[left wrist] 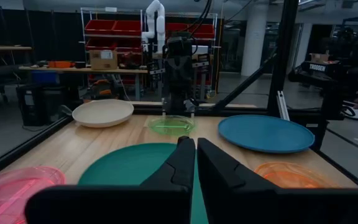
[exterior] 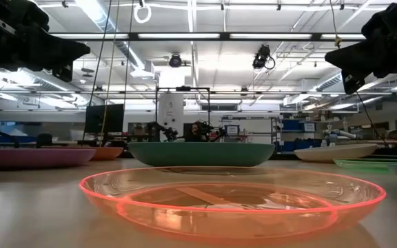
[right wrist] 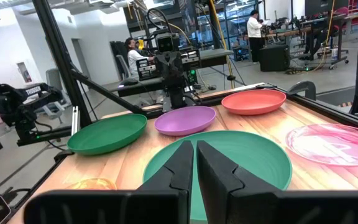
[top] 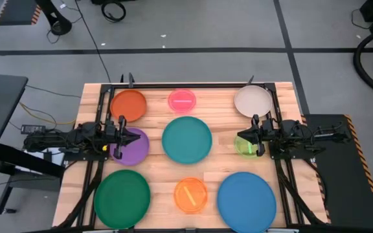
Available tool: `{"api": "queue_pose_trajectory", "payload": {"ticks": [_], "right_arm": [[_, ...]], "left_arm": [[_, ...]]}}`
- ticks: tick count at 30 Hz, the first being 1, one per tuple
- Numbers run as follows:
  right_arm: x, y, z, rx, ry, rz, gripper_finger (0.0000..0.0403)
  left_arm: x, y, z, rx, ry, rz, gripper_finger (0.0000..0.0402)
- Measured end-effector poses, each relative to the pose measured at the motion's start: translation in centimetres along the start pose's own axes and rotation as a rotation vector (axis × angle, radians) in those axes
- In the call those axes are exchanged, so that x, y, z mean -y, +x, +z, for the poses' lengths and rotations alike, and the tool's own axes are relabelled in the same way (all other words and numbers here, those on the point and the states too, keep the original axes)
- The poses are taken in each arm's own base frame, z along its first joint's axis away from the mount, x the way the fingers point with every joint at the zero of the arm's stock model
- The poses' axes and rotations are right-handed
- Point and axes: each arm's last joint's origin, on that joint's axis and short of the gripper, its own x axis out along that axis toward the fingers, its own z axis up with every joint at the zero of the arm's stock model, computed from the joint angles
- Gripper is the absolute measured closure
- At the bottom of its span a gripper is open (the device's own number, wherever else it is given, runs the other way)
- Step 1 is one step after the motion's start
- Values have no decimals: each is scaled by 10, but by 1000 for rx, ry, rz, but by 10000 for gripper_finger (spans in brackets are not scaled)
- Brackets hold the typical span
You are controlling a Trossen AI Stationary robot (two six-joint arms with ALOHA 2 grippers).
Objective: Stack plastic plates
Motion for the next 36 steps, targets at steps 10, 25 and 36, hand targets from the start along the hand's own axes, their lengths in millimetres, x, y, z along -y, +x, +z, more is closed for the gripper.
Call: {"api": "queue_pose_trajectory", "payload": {"ticks": [10,25,36], "right_arm": [[-1,-5,31,338,-50,-74,371],[-28,60,22,-60,-32,75,370],[-62,141,15,-527,-111,146,274]], "left_arm": [[0,0,0,0,0,0,374],[0,0,0,-1,0,0,374],[0,0,0,-1,0,0,374]]}}
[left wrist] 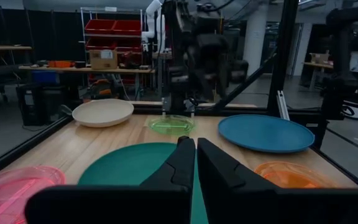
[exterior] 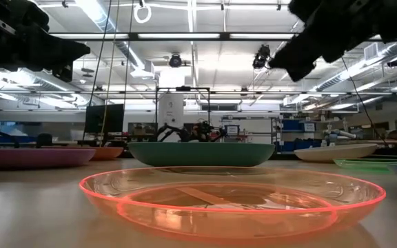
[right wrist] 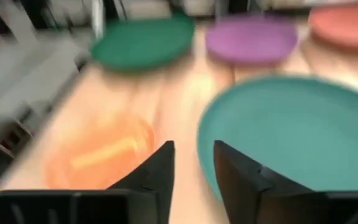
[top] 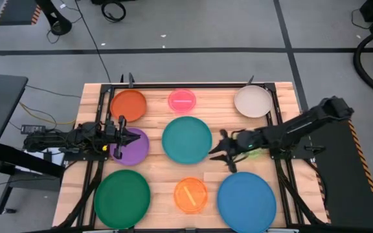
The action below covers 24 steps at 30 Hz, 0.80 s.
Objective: Stack plastic plates
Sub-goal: Stack the dark blue plate on top of the green plate
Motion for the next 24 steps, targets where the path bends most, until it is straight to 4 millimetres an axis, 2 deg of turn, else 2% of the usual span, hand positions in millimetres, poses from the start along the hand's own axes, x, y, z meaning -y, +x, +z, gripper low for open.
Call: {"api": "queue_pose_trajectory", "payload": {"ticks": [4,8,13,18,21,24], "right_arm": [[-4,18,8,-182,-101,-19,246],[-2,35,6,-327,-218,-31,240],[6,56,-6,-422,-370,-43,240],[16,72,-19,-490,-495,-26,240],[22,78,-26,-525,-528,-34,240],[28,83,-32,-550,-527,-60,240]], "left_arm": [[0,0,0,0,0,0,374],[0,0,0,5,7,1,374],[0,0,4,36,-29,1,374],[1,-1,14,149,-65,-14,374],[2,-1,22,218,-157,-52,375],[6,7,23,189,-173,-66,383]]}}
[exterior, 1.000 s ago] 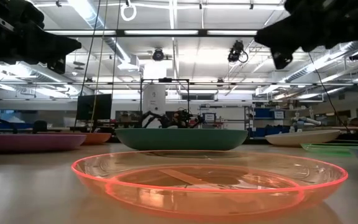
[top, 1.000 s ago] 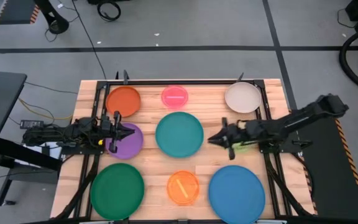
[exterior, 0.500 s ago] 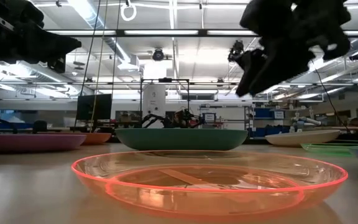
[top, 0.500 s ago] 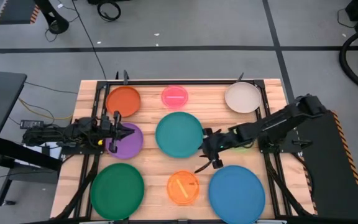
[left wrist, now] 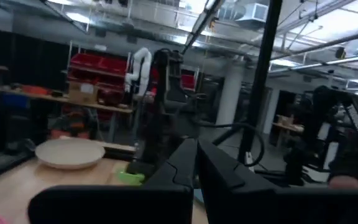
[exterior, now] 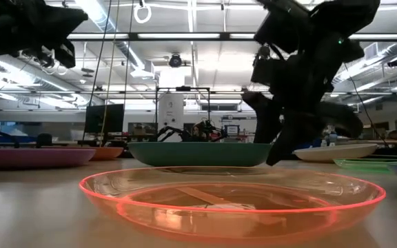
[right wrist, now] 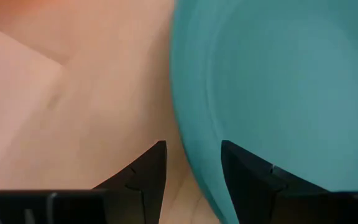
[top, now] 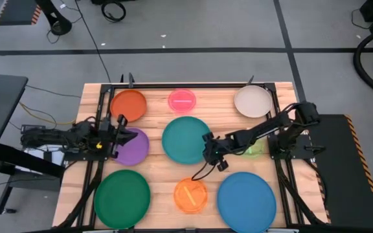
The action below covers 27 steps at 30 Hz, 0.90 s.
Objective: Stack plastic plates
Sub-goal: Stack the dark blue plate on top of the green plate
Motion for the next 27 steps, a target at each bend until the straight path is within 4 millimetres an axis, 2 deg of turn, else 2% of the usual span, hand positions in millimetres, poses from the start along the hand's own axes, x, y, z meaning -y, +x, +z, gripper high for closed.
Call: {"api": "queue_pose_trajectory", "payload": {"ticks": [3,5,7,11,15,17,21,27], "right_arm": [[4,5,-3,-15,19,-18,240],[7,8,-5,-20,38,-22,242],[8,8,-5,-19,51,-21,249],[6,8,-6,-22,51,-11,290],[3,5,-2,-18,35,-25,364],[-1,-3,1,-41,31,-45,386],[-10,-32,14,-80,42,-17,379],[-19,-79,32,-33,161,61,387]], "left_arm": [[9,19,11,-60,19,-9,393],[19,41,22,-104,57,-26,396],[29,66,24,-197,102,-39,396],[45,116,12,-444,215,-21,386],[49,150,-5,-735,253,60,348],[52,165,-5,-825,271,69,322],[59,190,3,-866,362,48,264],[55,204,-28,-955,601,-55,195]]}}
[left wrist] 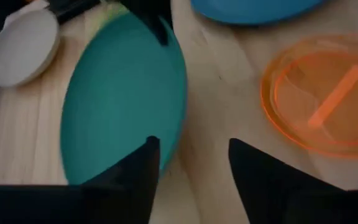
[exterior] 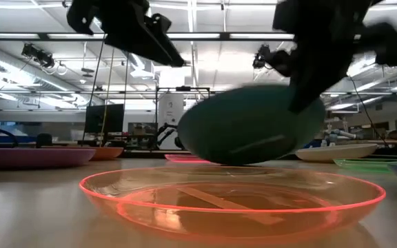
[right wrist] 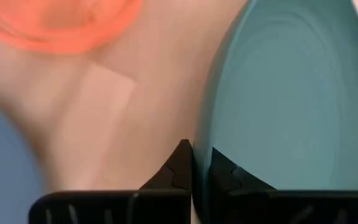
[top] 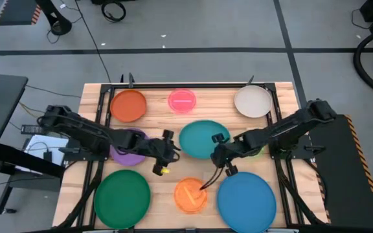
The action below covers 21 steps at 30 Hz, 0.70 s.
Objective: Stack plastic plates
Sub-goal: Stack the dark blue plate on top of the green plate
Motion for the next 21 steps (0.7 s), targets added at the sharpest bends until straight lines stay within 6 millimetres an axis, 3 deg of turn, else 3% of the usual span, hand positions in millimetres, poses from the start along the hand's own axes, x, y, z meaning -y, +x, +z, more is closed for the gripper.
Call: {"api": "queue_pose_trajectory", "payload": {"ticks": [4,10,16,21], "right_arm": [[-7,-22,6,101,25,41,387],[-9,-39,7,157,23,59,387],[-8,-38,7,162,-13,60,387],[-8,-29,8,136,-43,52,387]], "left_arm": [[-4,20,0,41,60,20,176],[-12,38,-2,100,70,-22,173],[-14,42,-5,96,73,-57,185],[-19,38,6,113,72,-57,213]]}}
